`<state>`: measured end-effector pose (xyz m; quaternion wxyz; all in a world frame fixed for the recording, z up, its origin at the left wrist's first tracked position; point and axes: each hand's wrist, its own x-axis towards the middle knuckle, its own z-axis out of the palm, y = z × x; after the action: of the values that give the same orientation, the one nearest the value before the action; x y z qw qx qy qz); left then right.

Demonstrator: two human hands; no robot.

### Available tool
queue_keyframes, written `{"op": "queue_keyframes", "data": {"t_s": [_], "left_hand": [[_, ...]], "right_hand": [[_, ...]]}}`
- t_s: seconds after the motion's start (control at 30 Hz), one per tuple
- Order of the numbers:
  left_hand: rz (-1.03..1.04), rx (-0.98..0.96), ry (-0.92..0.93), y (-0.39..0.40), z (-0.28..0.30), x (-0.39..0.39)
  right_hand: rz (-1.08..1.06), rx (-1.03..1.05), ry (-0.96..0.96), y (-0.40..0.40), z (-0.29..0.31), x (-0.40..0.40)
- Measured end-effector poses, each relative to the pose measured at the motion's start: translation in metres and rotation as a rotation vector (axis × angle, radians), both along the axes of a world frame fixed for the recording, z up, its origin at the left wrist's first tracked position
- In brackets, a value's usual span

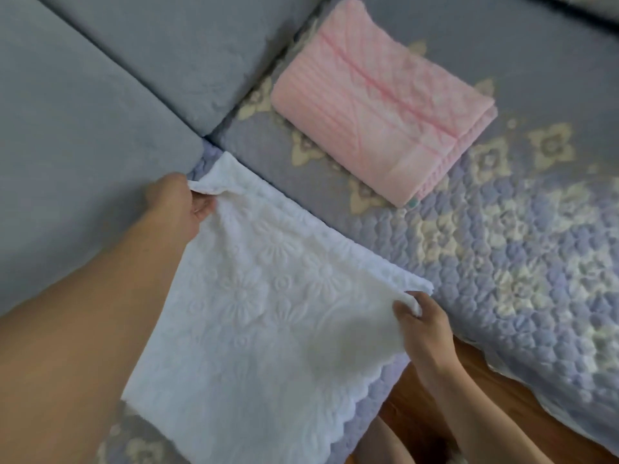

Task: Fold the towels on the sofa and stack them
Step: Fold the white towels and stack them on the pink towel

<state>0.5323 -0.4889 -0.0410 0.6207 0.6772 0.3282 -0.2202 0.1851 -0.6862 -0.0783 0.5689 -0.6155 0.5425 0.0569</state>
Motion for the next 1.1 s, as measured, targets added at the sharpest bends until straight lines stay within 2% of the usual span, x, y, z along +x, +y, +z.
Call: {"op": "queue_keyframes", "data": {"t_s": [0.3,0.47,0.63,0.7,0.8,0.87,0.9,0.97,1.03,1.1], "left_hand": [[-0.096,0.112,0.07,-0.065,-0.063,0.035],[-0.063,0.106,0.052,-0.07,-0.07,0.048],[-0.324,0.218,0.115,-0.067,-0.079,0.046],[-0.462,0.274,0.038,-0.07,-0.084,0.039],[-0.639,0.401,-0.217,-0.073,-0.069,-0.005],[-0.589,0.517,-0.398,-0.054,-0.053,-0.058],[-0.525,0.565,-0.416,-0.04,-0.05,-0.085],[-0.368,0.712,-0.291,0.009,-0.049,-0.152],[-0.175,0.861,-0.026,0.062,-0.049,-0.23],[-0.01,0.8,0.236,0.1,-0.047,-0.301]], "right_hand": [[-0.11,0.017,0.158,-0.04,-0.045,0.01],[-0.102,-0.041,0.144,-0.048,-0.044,0.012],[-0.054,-0.128,0.264,-0.054,-0.056,0.025],[-0.075,-0.192,0.322,-0.052,-0.056,0.028],[-0.18,-0.196,0.381,-0.044,-0.055,0.029],[-0.284,-0.142,0.375,-0.038,-0.052,0.026],[-0.32,-0.107,0.35,-0.038,-0.05,0.024],[-0.293,-0.001,0.303,-0.033,-0.047,0.017],[-0.288,0.093,0.274,-0.03,-0.039,0.012],[-0.342,0.159,0.25,-0.035,-0.039,0.009]]}}
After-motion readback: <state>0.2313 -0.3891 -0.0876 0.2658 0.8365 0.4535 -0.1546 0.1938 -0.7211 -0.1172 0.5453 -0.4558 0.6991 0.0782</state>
